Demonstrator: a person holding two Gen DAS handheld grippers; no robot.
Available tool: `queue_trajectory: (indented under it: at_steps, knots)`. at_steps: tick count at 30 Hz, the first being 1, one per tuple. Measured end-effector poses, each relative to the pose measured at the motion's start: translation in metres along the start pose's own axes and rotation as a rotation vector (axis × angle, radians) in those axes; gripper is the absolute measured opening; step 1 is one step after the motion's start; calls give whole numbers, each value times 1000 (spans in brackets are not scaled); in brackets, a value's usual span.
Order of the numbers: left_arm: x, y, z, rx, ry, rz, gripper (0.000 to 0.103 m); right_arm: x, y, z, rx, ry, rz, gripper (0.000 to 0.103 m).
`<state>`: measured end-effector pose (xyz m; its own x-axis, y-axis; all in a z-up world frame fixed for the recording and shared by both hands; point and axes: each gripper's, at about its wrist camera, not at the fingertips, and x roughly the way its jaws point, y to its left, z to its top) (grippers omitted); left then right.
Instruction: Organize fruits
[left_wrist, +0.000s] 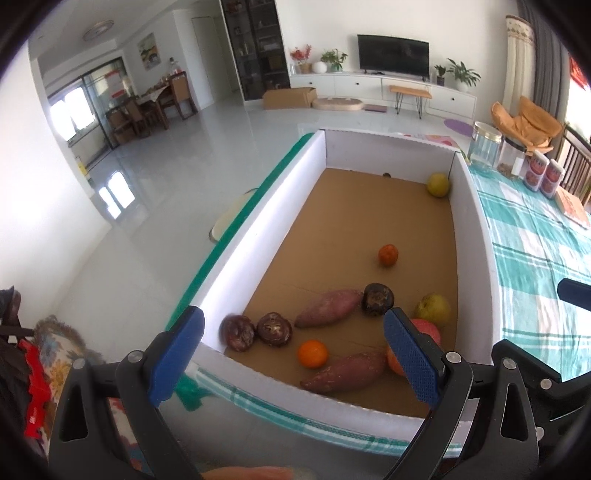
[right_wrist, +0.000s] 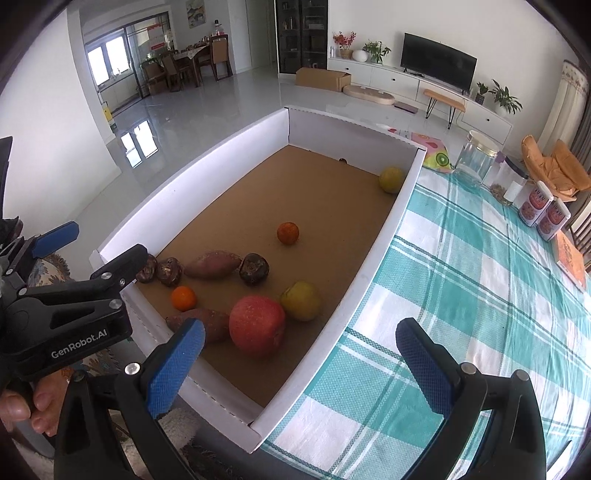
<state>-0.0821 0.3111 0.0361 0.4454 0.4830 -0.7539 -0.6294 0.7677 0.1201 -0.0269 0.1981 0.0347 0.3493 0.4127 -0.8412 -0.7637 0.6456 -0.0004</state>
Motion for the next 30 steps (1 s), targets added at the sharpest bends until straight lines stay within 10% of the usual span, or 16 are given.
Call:
queue_trajectory:
  at_steps: [30]
  knots:
    - [-17, 20, -12, 17, 22, -59, 99, -44, 16, -11, 107, 12, 38, 103]
